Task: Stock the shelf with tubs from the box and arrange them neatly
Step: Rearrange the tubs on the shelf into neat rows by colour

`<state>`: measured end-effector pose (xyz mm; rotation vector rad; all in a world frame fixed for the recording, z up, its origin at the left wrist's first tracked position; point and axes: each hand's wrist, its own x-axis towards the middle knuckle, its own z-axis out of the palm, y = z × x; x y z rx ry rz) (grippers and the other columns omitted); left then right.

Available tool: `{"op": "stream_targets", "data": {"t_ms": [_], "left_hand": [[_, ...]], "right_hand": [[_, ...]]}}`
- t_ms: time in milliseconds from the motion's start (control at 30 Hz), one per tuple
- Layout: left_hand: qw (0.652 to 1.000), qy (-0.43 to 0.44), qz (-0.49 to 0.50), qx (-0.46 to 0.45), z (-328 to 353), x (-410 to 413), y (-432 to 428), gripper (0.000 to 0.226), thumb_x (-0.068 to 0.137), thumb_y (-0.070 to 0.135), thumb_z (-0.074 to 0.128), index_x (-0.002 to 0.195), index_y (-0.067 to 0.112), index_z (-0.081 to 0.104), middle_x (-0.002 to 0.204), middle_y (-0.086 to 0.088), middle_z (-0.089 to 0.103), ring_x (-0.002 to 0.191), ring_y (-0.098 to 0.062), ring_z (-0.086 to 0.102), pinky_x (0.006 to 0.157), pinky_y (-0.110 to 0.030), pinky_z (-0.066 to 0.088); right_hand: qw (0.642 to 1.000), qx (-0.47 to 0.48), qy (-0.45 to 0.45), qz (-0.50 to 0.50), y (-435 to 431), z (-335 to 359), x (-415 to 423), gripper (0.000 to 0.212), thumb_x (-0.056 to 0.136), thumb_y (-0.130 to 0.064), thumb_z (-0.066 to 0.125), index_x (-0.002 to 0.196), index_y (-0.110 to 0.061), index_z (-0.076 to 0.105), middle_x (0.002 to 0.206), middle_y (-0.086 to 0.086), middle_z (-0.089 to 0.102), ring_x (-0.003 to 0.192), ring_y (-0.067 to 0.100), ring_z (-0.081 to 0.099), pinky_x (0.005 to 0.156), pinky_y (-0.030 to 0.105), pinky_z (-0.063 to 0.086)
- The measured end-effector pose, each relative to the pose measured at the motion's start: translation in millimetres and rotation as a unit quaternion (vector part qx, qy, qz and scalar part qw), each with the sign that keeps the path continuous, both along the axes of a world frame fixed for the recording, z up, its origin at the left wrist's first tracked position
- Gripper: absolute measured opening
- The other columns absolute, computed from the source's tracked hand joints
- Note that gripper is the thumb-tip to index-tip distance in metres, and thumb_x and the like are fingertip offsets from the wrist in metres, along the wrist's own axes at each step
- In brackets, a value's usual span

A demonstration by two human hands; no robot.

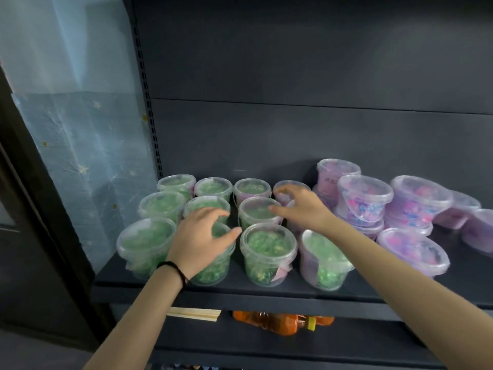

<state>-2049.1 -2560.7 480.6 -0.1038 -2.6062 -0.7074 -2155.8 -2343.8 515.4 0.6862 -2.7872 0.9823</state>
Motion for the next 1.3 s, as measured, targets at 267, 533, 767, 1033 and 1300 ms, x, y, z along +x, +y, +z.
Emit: {"op": "stream_targets", "data": {"t_ms": [267,533,767,1033,1300], "left_hand": [[0.978,-0.190,-0.028,-0.080,-9,-63,64,0.099,0.067,0.085,0.046,0.145,0.026,0.033,0.154,-0.001,0.029,0.138,-0.026,0.025,0.111,-0.038,0.026],[0.975,-0.219,0.003,-0.042,-13,-83,57,0.106,0.056,0.083,0.053,0.145,0.030,0.033,0.151,0.004,0.030,0.138,-0.022,0.015,0.109,-0.036,0.025],[0.974,-0.218,-0.001,-0.058,-15,-82,55,0.121,0.043,0.091,0.034,0.147,0.029,0.032,0.152,0.006,0.025,0.139,-0.017,0.011,0.110,-0.035,0.023],[0.973,-0.224,0.005,-0.046,-13,-78,59,0.094,0.070,0.075,0.058,0.146,0.028,0.033,0.152,0.007,0.024,0.141,-0.016,0.008,0.111,-0.038,0.022],[0.969,-0.238,-0.019,-0.064,-14,-75,56,0.105,0.061,0.085,0.044,0.148,0.026,0.031,0.155,0.002,0.021,0.143,-0.022,0.006,0.114,-0.042,0.019]], "right_hand": [[0.990,0.088,-0.085,-0.063,26,6,-100,0.074,0.078,-0.043,0.074,0.140,-0.018,0.042,0.138,0.011,0.043,0.127,0.025,0.045,0.100,0.028,0.038],[0.961,0.213,-0.144,-0.102,9,-16,-154,0.101,0.066,-0.063,0.074,0.148,-0.028,0.026,0.151,0.012,0.026,0.140,0.037,0.027,0.112,0.044,0.031],[0.949,0.249,-0.156,-0.114,-3,-18,-169,0.107,0.056,-0.070,0.073,0.147,-0.030,0.032,0.150,0.011,0.035,0.136,0.039,0.031,0.110,0.044,0.031],[0.980,0.106,-0.061,-0.159,-6,19,-148,0.084,0.066,-0.066,0.071,0.139,-0.037,0.040,0.140,0.012,0.033,0.133,0.040,0.025,0.106,0.046,0.030],[0.989,-0.079,0.016,-0.121,29,78,-78,0.064,0.073,-0.051,0.073,0.132,-0.037,0.052,0.136,0.004,0.043,0.131,0.026,0.033,0.109,0.028,0.027]]}}
